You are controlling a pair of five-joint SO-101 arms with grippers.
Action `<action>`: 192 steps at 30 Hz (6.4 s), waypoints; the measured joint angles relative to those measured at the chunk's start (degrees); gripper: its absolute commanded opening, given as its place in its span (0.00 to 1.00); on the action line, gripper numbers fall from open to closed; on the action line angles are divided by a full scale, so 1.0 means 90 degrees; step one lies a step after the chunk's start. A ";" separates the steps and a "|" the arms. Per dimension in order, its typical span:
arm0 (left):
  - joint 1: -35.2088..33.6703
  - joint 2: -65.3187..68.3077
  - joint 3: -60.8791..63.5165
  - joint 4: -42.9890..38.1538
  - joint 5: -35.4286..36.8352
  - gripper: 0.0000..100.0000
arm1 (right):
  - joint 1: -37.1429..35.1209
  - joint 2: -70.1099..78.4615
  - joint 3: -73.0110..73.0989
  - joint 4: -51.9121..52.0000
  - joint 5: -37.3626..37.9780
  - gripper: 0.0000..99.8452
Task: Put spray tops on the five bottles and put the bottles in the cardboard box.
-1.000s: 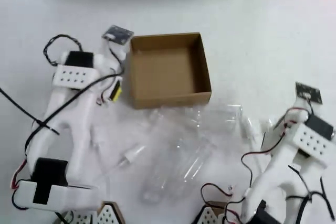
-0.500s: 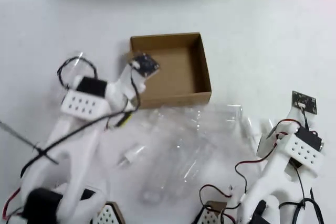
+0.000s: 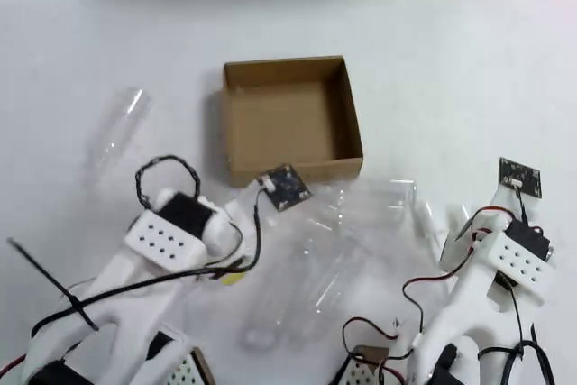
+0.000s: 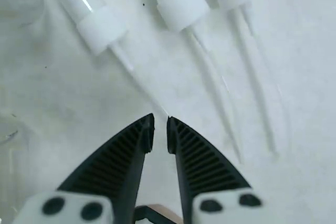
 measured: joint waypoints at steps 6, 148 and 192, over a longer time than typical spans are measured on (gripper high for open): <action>-0.0088 -0.0010 0.0635 -0.0791 -0.0010 0.25 | 0.0010 0.0000 0.0000 0.0000 0.0000 0.02; 0.1192 0.2462 -0.1455 -0.0899 0.3761 0.34 | 0.0049 -0.0010 0.0352 -0.0420 0.0059 0.02; 0.0186 0.1416 -0.0664 -0.1827 0.3282 0.02 | 0.0049 -0.0010 0.0352 -0.0420 0.0088 0.02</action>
